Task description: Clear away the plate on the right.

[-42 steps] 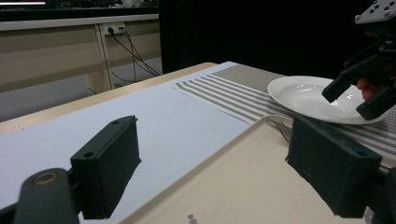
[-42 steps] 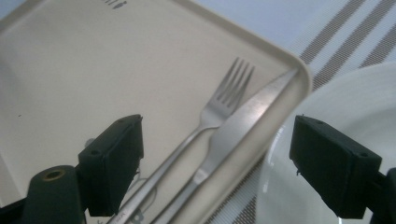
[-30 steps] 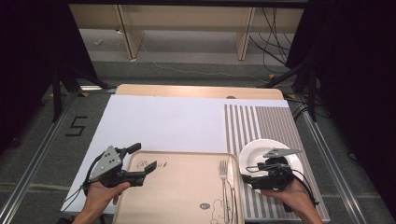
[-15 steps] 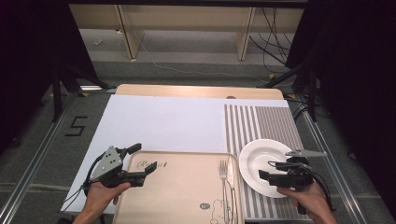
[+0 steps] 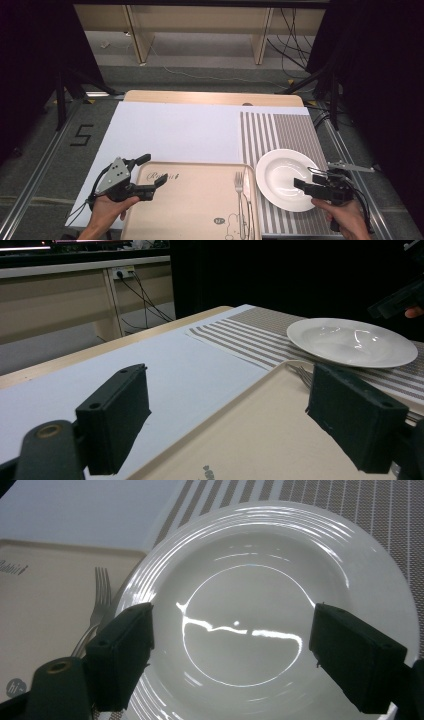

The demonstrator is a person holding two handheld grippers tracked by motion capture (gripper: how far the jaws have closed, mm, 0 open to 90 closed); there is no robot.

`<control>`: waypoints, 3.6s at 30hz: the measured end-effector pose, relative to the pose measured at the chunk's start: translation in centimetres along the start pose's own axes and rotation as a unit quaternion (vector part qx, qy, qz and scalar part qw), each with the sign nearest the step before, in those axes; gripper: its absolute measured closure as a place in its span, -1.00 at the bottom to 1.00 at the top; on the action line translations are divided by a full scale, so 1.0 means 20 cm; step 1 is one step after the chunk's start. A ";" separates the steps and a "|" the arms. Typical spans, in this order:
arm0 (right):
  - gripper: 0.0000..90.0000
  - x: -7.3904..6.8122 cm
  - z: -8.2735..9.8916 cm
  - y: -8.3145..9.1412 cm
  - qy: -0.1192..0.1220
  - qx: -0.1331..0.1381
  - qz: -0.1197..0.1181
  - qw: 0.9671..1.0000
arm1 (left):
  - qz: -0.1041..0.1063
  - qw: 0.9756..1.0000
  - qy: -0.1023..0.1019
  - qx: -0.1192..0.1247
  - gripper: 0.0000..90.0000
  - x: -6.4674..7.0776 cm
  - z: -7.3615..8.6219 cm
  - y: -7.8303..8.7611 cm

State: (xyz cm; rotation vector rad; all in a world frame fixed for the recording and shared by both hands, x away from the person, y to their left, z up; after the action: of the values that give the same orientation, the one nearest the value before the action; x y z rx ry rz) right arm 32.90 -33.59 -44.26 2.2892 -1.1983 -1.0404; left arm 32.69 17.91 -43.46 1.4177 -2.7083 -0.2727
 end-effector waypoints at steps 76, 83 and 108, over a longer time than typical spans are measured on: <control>0.02 0.34 0.13 0.00 -0.168 -0.026 -0.054 0.984 | 0.009 1.000 -0.003 -0.006 -0.64 0.01 0.00 -0.01; 0.10 0.35 0.14 -0.01 -0.181 -0.036 -0.058 0.981 | 0.009 1.000 -0.003 -0.006 -0.64 0.01 0.00 -0.01; 0.42 0.40 0.15 -0.02 -0.236 -0.014 -0.088 0.968 | 0.009 1.000 0.001 -0.005 -0.64 0.01 0.00 -0.01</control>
State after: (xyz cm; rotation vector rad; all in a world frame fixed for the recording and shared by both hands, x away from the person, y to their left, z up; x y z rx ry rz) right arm 33.94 -39.82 -50.03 2.2248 -1.1434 -1.7285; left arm 32.75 17.68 -43.49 1.3908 -2.7124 -0.2847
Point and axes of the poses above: each handheld gripper's, and its own axes: y roughly backward along the jaws, z roughly out of its underside, x roughly to its right, the point moved 3 cm from there along -y, roughly forward along the jaws, and after that the axes turned 12 degrees about -z, right-handed, at the moved point
